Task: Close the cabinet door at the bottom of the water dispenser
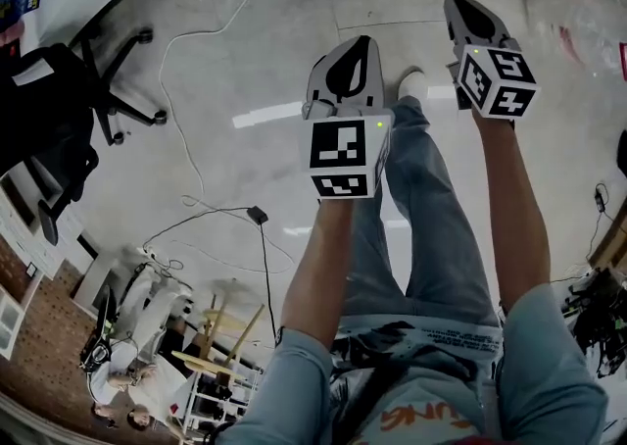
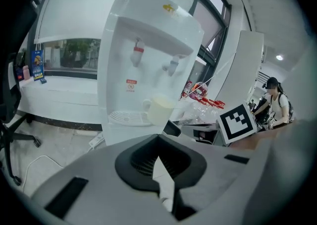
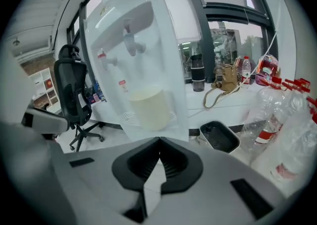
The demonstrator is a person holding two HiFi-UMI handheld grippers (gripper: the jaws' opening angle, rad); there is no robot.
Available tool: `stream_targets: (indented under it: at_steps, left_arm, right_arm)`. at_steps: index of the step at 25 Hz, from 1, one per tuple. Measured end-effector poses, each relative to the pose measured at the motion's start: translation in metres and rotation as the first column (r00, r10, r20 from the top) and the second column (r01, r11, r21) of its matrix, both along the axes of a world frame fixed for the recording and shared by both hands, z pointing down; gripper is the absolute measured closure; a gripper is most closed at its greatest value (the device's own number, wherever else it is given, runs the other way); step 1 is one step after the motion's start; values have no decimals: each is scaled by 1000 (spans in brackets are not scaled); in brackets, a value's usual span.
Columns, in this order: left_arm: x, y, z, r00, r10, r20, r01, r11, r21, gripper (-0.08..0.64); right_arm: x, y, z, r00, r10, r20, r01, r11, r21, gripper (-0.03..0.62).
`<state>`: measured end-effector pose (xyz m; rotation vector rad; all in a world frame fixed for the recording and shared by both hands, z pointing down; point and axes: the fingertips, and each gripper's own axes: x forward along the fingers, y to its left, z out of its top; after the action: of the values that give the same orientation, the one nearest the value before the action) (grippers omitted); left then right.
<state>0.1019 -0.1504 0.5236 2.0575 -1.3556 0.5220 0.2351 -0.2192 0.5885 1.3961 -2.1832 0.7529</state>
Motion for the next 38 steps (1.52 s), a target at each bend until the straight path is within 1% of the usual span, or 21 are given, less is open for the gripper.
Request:
stream_targets:
  at_steps: [3, 6, 12, 15, 18, 23, 27, 29, 31, 33, 35, 37, 38]
  left_arm:
    - [-17, 7, -22, 1000, 6, -7, -6, 1000, 19, 549]
    - [-35, 8, -49, 1000, 0, -17, 1, 999, 48, 549]
    - [-73, 23, -97, 998, -4, -68, 13, 991, 135, 549]
    - [-103, 7, -144, 996, -26, -83, 40, 984, 171, 549]
    - [-126, -23, -197, 993, -40, -108, 63, 974, 216, 549]
    - [-139, -27, -267, 992, -48, -114, 78, 958, 275, 549]
    - [-145, -27, -319, 993, -63, -104, 96, 929, 359, 549]
    - [-145, -26, -349, 993, -60, -103, 97, 907, 409, 549]
    - [-140, -25, -378, 995, -40, -94, 79, 885, 458, 549]
    - [-137, -24, -405, 996, -31, -81, 68, 861, 504, 549]
    - [-139, -26, -427, 997, -38, -72, 72, 835, 545, 549]
    - [-141, -27, -442, 997, -56, -62, 81, 816, 572, 549]
    - [-141, -27, -447, 996, -66, -57, 87, 810, 580, 549]
  right_arm:
    - [-18, 11, -31, 999, 27, 16, -28, 999, 28, 563]
    - [-40, 14, -68, 999, 41, 36, -44, 996, 74, 563]
    - [-96, 37, -129, 997, -13, 72, 0, 984, 178, 563]
    - [-128, 28, -180, 995, -19, 101, -3, 978, 209, 565]
    - [-154, 3, -241, 996, -48, 69, 28, 965, 260, 564]
    - [-163, 11, -325, 999, -41, 18, 33, 943, 331, 563]
    - [-163, 20, -390, 999, -16, 51, -6, 917, 399, 563]
    - [-162, 25, -419, 998, -17, 61, -11, 907, 421, 563]
    - [-160, 29, -443, 997, -31, 68, -2, 895, 446, 561]
    - [-160, 30, -464, 996, -58, 70, 17, 878, 478, 561]
    - [-168, 31, -482, 993, -108, 57, 63, 855, 516, 561]
    - [-179, 32, -495, 983, -179, 41, 129, 830, 542, 563]
    - [-182, 32, -499, 978, -204, 36, 151, 822, 549, 563]
